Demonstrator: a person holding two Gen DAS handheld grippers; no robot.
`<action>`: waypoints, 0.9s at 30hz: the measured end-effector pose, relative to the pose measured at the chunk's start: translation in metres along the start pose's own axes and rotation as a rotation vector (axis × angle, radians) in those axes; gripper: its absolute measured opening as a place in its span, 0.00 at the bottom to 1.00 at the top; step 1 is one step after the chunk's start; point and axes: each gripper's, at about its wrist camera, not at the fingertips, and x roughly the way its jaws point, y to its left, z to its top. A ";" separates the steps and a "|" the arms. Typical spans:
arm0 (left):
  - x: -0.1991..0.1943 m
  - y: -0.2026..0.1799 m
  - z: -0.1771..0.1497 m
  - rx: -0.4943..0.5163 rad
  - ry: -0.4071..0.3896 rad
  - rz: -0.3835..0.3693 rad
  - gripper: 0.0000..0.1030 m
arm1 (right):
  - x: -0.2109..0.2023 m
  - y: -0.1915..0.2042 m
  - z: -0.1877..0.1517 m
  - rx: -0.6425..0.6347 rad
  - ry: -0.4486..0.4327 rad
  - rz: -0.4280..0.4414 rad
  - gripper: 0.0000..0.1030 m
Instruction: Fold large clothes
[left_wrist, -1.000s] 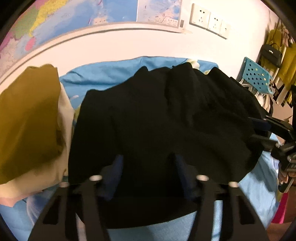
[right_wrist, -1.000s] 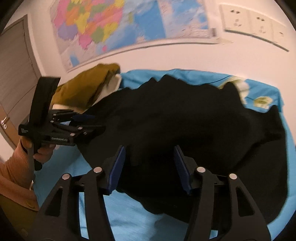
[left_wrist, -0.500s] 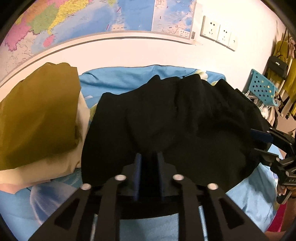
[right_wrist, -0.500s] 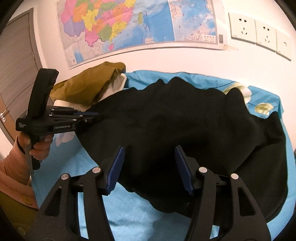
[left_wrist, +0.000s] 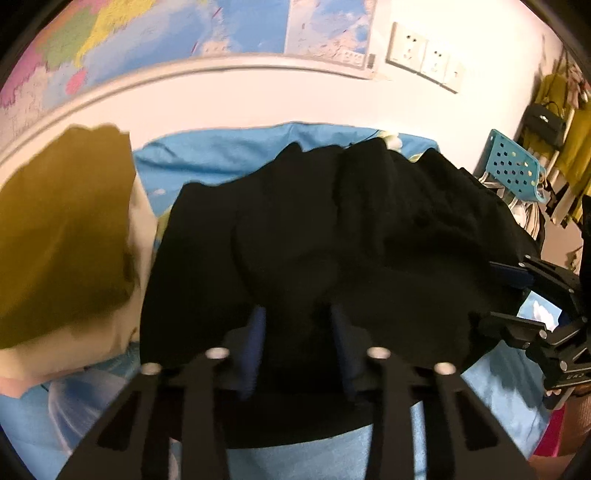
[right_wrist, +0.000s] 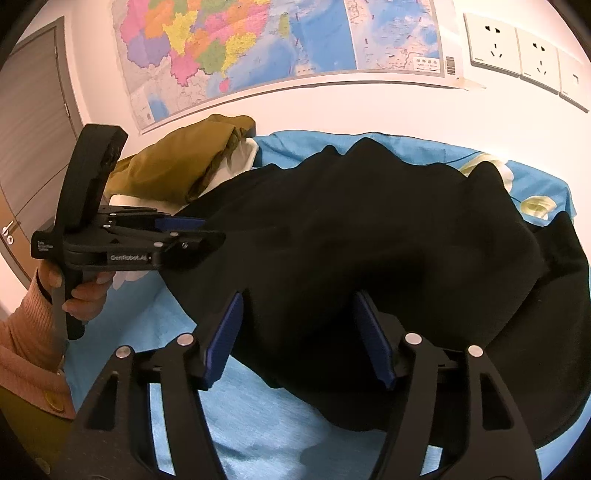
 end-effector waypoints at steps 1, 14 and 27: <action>-0.002 -0.002 0.000 0.004 -0.010 0.008 0.12 | -0.001 0.000 0.000 -0.001 -0.001 0.004 0.61; -0.016 0.007 0.003 -0.050 -0.022 0.025 0.02 | -0.017 0.020 0.013 -0.116 -0.064 -0.003 0.60; -0.035 0.021 -0.013 -0.090 -0.065 0.021 0.35 | 0.021 0.064 -0.001 -0.427 0.053 -0.055 0.81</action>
